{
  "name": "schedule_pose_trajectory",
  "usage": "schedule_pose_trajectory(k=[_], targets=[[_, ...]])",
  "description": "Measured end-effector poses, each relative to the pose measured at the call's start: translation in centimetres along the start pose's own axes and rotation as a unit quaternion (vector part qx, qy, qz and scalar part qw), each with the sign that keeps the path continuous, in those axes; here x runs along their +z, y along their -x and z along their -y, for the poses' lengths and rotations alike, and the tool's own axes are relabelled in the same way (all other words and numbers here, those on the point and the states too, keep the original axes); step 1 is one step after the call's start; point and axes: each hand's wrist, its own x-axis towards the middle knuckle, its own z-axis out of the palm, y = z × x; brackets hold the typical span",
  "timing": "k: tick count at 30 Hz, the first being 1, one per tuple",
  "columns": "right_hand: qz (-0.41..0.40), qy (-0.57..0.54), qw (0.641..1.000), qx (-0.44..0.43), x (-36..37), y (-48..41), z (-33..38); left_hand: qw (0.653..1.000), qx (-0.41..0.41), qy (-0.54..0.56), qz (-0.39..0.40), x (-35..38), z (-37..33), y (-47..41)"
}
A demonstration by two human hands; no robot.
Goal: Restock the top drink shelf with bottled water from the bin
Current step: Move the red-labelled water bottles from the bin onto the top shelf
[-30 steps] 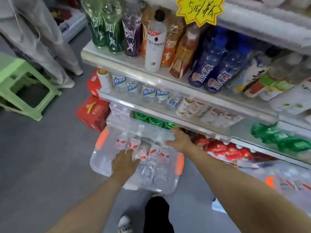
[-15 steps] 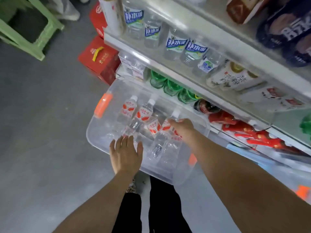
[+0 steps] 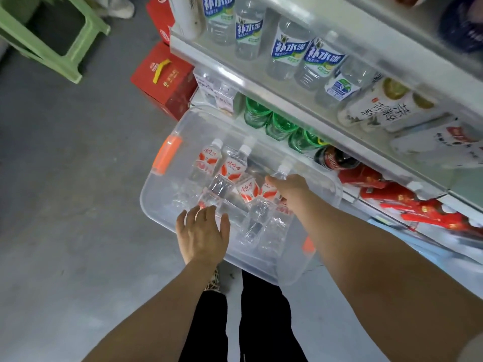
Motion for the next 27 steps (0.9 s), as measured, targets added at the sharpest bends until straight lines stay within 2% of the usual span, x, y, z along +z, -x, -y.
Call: schedule_pose_trajectory(k=[6,12,18,22,27], targets=[[0.017,-0.089,0.994,-0.058,-1.3,1.8,-1.4,0.999,0.000,0.002,0.042,-0.9,0.1,0.1],[0.005,-0.136,0.973,-0.185,-2.3,8.4,-2.5,0.976,0.058,0.198,0.067,-5.1,0.6,0.3],[-0.018,-0.181,0.934,-0.307,-6.4,18.6,-2.1,0.942,0.150,0.298,0.049,-13.0,-0.5,3.0],[-0.068,-0.191,0.904,-0.377,-11.3,27.2,-1.0,0.917,0.219,0.332,0.029,-19.5,-2.4,5.0],[-0.194,-0.185,0.850,-0.454,-19.1,38.3,0.5,0.864,0.343,0.367,-0.024,-28.9,-6.4,8.0]])
